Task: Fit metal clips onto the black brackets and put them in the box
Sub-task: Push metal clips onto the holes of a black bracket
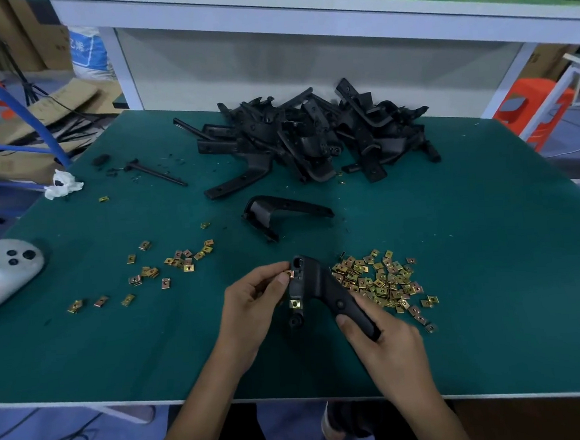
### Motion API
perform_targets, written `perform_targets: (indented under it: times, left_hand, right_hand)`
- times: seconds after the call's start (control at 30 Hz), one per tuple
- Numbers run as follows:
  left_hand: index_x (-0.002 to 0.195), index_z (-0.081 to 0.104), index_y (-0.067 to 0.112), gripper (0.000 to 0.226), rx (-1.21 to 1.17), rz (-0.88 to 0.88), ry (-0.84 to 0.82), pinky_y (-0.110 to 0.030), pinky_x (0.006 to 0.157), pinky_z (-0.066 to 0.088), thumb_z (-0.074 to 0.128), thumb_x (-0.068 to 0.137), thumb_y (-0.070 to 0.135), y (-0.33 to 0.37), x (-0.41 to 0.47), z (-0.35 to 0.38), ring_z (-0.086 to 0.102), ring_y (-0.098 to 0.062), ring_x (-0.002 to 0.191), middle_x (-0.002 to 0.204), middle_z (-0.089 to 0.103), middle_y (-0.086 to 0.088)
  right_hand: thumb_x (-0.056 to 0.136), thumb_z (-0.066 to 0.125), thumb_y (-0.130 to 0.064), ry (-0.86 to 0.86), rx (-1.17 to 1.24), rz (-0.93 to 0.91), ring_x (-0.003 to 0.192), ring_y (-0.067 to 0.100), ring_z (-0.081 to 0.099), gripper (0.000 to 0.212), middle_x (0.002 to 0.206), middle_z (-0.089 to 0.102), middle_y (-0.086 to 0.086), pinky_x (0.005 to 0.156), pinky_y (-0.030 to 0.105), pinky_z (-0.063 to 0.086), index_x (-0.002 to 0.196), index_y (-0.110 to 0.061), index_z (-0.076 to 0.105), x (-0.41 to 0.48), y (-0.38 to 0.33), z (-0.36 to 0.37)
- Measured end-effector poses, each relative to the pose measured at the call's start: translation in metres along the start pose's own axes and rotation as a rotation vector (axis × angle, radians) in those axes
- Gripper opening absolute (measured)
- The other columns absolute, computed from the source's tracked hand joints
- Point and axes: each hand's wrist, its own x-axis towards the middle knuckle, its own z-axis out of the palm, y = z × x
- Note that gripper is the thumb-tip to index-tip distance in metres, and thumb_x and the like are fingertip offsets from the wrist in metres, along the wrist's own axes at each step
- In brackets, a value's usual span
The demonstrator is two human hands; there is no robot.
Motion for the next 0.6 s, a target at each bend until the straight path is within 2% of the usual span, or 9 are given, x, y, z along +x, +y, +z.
perform_targets:
  times: [0.1, 0.17, 0.23, 0.3, 0.4, 0.6]
  left_hand:
    - [0.100, 0.080, 0.028, 0.021, -0.010, -0.006, 0.001, -0.020, 0.084, 0.055, 0.068, 0.093, 0.012, 0.001, 0.000, 0.001, 0.072, -0.014, 0.101, 0.104, 0.078, -0.001]
    - [0.099, 0.078, 0.028, 0.019, -0.004, -0.007, -0.002, -0.018, 0.081, 0.054, 0.071, 0.091, 0.012, 0.002, -0.001, 0.004, 0.072, -0.011, 0.099, 0.102, 0.078, 0.002]
    - [0.098, 0.076, 0.029, 0.019, 0.065, 0.003, 0.021, -0.016, 0.077, 0.053, 0.079, 0.084, 0.017, 0.002, -0.002, 0.008, 0.072, -0.008, 0.093, 0.098, 0.077, 0.006]
    - [0.097, 0.075, 0.029, 0.024, 0.132, 0.025, 0.062, -0.016, 0.074, 0.054, 0.085, 0.078, 0.020, 0.001, -0.003, 0.010, 0.072, -0.007, 0.087, 0.093, 0.077, 0.008]
    - [0.103, 0.073, 0.031, 0.033, 0.135, 0.051, 0.093, -0.014, 0.075, 0.053, 0.087, 0.076, 0.019, 0.000, -0.003, 0.009, 0.071, -0.005, 0.087, 0.094, 0.075, 0.012]
    - [0.105, 0.072, 0.034, 0.037, 0.136, 0.070, 0.120, -0.014, 0.071, 0.053, 0.088, 0.075, 0.021, -0.003, -0.003, 0.009, 0.071, -0.006, 0.082, 0.091, 0.075, 0.010]
  right_hand:
    - [0.093, 0.068, -0.042, 0.023, -0.040, -0.017, 0.058, 0.016, 0.059, 0.043, 0.062, 0.065, -0.004, 0.062, 0.038, 0.049, 0.136, -0.040, 0.064, -0.003, -0.004, 0.002]
    - [0.092, 0.071, -0.038, 0.086, -0.117, -0.075, 0.057, 0.019, 0.060, 0.043, 0.062, 0.062, -0.008, 0.056, 0.038, 0.050, 0.135, -0.037, 0.065, -0.008, -0.009, 0.004]
    - [0.088, 0.077, -0.030, 0.139, -0.196, -0.162, 0.059, 0.022, 0.065, 0.044, 0.068, 0.067, -0.007, 0.050, 0.038, 0.052, 0.132, -0.028, 0.068, -0.013, -0.013, 0.006]
    - [0.087, 0.076, -0.030, 0.186, -0.240, -0.204, 0.065, 0.023, 0.069, 0.044, 0.079, 0.074, -0.004, 0.051, 0.038, 0.055, 0.130, -0.021, 0.070, -0.015, -0.013, 0.010]
    - [0.089, 0.067, -0.035, 0.228, -0.276, -0.230, 0.071, 0.020, 0.070, 0.044, 0.086, 0.075, -0.006, 0.053, 0.033, 0.053, 0.131, -0.021, 0.069, -0.016, -0.013, 0.012]
    - [0.087, 0.069, -0.033, 0.259, -0.286, -0.244, 0.070, 0.020, 0.071, 0.043, 0.085, 0.074, -0.005, 0.052, 0.032, 0.052, 0.128, -0.019, 0.071, -0.015, -0.011, 0.013]
